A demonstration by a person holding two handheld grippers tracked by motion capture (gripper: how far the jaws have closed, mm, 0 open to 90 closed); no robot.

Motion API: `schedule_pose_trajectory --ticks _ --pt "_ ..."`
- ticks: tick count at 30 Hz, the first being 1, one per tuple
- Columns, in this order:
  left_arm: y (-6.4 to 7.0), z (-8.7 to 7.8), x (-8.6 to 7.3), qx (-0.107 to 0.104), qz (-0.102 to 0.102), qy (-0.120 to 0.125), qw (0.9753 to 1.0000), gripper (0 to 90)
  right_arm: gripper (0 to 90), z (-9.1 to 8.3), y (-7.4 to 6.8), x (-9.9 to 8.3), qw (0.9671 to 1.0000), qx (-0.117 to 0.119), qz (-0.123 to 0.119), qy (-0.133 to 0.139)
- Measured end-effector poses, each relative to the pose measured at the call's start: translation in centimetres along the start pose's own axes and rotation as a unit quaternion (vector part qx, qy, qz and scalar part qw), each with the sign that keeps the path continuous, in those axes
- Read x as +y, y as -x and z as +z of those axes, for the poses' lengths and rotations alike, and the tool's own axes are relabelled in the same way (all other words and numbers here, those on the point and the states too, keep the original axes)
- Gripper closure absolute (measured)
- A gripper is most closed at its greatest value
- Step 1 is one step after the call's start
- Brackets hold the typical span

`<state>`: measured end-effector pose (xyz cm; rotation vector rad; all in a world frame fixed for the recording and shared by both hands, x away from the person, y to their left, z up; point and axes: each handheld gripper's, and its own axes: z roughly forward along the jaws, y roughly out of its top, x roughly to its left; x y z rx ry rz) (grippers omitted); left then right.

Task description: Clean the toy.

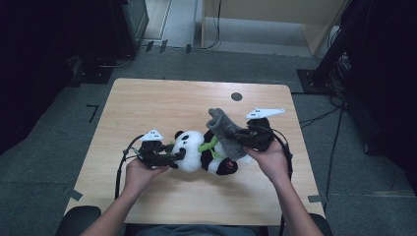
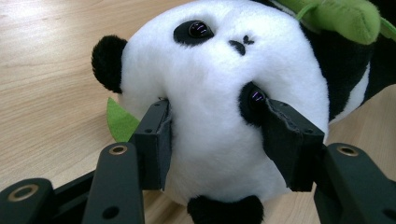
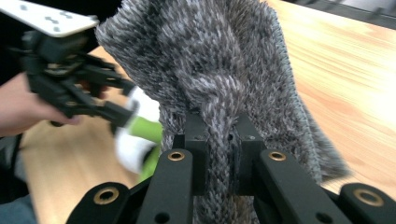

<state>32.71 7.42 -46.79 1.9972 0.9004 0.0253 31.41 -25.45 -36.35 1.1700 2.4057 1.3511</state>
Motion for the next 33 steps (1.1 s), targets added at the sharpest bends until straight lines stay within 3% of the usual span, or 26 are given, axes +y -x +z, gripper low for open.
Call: schedule_pose_trajectory --ticks 7,11,14,17,21,27,33 --pt "0.1 0.0 -0.1 0.005 0.009 0.009 0.9999 44.4 81.3 3.2 -3.7 2.5 0.9979 0.046 -0.037 -0.028" --pt "0.0 0.0 -0.2 0.003 0.006 0.01 0.9999 44.0 81.3 6.2 -5.5 3.1 0.9948 0.054 -0.06 -0.064" --pt "0.0 -0.1 -0.2 0.001 -0.001 0.013 0.9999 43.4 81.5 8.6 -5.9 2.9 0.9916 0.042 -0.068 -0.102" --pt "-0.2 -0.1 -0.1 0.0 -0.006 0.013 0.9999 40.6 81.8 10.5 -5.7 2.4 0.988 0.027 -0.075 -0.132" --pt "-0.5 -0.2 -0.1 -0.012 -0.019 0.018 0.9996 33.8 82.1 11.2 -4.7 2.3 0.9895 0.033 -0.065 -0.124" --pt "0.1 0.5 -0.5 -0.011 -0.001 0.008 0.9999 18.2 82.2 11.5 -3.3 2.8 0.9906 0.045 -0.042 -0.122" --pt "0.4 1.5 -1.5 -0.004 0.01 0.033 0.9994 9.9 82.2 11.9 -2.3 3.5 0.9902 0.05 -0.025 -0.127"
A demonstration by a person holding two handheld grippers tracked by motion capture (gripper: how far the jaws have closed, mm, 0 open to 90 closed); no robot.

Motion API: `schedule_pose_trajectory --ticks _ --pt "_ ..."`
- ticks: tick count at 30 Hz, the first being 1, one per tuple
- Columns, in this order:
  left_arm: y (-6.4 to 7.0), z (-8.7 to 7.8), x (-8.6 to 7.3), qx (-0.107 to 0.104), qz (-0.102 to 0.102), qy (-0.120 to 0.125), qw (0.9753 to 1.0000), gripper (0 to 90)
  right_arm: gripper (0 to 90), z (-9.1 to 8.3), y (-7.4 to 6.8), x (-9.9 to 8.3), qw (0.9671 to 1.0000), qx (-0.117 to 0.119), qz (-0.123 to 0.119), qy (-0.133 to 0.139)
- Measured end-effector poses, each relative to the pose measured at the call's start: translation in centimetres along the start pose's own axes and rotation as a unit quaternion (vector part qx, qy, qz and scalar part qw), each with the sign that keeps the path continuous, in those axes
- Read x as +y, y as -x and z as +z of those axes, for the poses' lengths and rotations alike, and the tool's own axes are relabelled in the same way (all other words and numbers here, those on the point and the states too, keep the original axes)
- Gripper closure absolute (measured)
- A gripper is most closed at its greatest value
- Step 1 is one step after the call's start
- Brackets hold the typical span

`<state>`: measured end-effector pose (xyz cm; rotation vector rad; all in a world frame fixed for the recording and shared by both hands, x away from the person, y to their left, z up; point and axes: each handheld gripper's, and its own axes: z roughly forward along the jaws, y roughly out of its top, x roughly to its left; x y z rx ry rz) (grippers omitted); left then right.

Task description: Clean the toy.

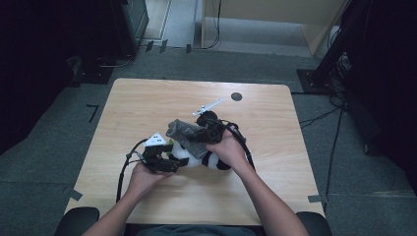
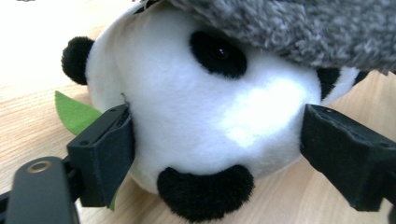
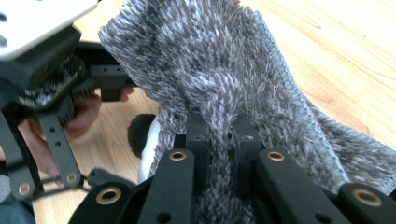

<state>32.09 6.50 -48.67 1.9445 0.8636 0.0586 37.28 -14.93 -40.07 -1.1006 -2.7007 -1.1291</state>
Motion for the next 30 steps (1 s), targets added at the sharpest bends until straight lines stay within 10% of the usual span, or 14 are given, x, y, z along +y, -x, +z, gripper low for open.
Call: schedule_pose_trajectory --ticks 4,13,19,30 --pt "0.4 0.8 -0.5 0.025 0.029 0.005 0.9992 7.8 82.2 0.1 -0.2 0.1 1.0 -0.005 0.002 -0.004" --pt "0.5 0.2 -0.4 0.046 0.04 0.016 0.998 37.4 82.2 0.3 -1.7 1.1 1.0 -0.005 0.005 -0.003" --pt "0.7 0.0 -0.2 0.054 0.043 0.006 0.9976 41.0 82.2 3.0 -4.2 0.9 0.9982 -0.007 -0.028 -0.053" --pt "0.4 0.0 -0.2 0.05 0.03 0.016 0.9982 46.4 82.4 0.7 -2.1 0.8 0.9972 -0.051 -0.045 -0.032"
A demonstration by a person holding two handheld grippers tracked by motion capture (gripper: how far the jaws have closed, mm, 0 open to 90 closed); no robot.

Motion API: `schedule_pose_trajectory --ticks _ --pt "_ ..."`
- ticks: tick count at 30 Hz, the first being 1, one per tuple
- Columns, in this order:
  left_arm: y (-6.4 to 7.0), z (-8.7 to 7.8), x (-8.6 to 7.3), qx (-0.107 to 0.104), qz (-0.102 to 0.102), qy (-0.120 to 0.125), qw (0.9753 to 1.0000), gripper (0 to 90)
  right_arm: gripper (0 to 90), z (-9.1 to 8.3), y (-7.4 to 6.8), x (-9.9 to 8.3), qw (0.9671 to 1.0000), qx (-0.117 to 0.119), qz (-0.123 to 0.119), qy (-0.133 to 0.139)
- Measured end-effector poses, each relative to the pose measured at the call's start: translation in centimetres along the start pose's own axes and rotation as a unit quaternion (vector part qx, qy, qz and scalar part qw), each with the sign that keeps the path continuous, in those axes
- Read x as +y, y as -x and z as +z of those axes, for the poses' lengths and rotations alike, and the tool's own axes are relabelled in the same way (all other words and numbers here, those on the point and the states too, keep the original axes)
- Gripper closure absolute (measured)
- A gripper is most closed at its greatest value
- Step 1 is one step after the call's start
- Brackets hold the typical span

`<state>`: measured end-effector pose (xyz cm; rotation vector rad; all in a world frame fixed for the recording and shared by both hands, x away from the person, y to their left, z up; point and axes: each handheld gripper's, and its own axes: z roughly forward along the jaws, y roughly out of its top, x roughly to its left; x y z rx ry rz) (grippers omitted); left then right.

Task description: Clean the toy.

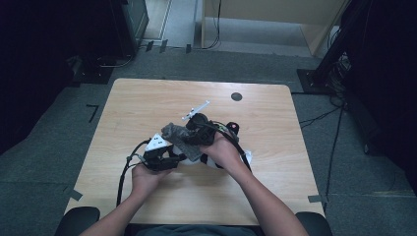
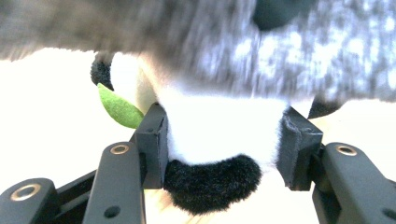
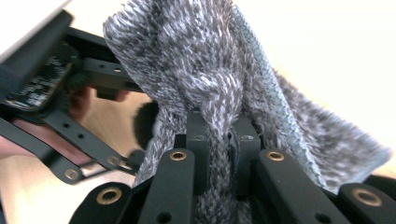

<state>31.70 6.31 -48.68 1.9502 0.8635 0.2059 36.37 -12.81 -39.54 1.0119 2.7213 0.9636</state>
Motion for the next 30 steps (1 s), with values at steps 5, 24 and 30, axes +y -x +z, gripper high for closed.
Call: schedule_pose_trajectory --ticks 5,24,30 --pt "0.0 0.0 0.0 -0.001 -0.004 0.0 1.0 46.4 82.5 -1.5 1.3 -0.8 0.9997 -0.024 0.002 0.009" --pt "-0.1 0.1 -0.1 -0.005 0.001 -0.001 1.0 46.1 82.4 -5.3 8.4 -6.0 0.9888 -0.021 0.139 0.051" --pt "-0.3 0.1 0.1 -0.011 -0.004 -0.004 0.9999 45.6 82.2 -5.5 9.0 -6.4 0.989 -0.033 0.131 0.062"
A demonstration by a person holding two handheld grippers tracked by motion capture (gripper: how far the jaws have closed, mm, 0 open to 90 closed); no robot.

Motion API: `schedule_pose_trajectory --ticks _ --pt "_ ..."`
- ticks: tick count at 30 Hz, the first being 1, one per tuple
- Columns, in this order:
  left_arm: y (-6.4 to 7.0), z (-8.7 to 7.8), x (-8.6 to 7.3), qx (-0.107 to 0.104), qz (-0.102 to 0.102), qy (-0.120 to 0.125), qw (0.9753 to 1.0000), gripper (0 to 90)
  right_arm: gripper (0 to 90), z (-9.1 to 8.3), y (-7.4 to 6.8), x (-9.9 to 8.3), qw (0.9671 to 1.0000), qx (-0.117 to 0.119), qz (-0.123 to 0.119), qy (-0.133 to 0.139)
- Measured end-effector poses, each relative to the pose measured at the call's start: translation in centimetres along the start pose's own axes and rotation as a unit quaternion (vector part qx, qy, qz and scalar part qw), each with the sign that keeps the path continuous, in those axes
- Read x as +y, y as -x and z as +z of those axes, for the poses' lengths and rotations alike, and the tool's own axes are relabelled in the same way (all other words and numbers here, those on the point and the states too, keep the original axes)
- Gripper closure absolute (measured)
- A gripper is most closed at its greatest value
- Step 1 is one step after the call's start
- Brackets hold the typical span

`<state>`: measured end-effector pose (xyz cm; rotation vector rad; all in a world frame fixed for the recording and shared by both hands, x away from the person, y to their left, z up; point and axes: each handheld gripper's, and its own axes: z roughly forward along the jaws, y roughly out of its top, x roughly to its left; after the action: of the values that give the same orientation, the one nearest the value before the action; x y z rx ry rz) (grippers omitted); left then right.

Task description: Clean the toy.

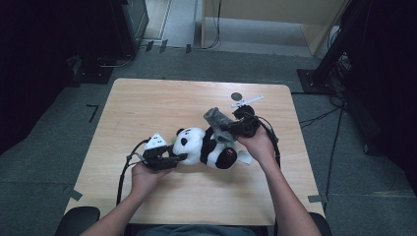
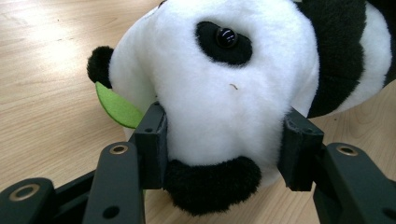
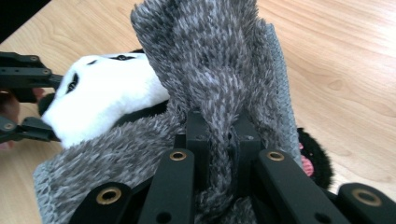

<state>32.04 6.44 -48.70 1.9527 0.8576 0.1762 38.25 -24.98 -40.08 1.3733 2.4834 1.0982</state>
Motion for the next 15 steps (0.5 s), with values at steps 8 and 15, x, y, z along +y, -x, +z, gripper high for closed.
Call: schedule_pose_trajectory --ticks 8,15 --pt "-0.2 -0.1 0.0 -0.005 -0.003 -0.002 1.0 44.8 81.8 -1.8 0.7 0.3 0.9988 -0.039 0.013 0.024" --pt "-0.1 -0.1 0.0 -0.004 -0.003 -0.003 1.0 43.9 81.8 -3.7 -0.3 1.2 0.9968 0.016 0.032 0.071"
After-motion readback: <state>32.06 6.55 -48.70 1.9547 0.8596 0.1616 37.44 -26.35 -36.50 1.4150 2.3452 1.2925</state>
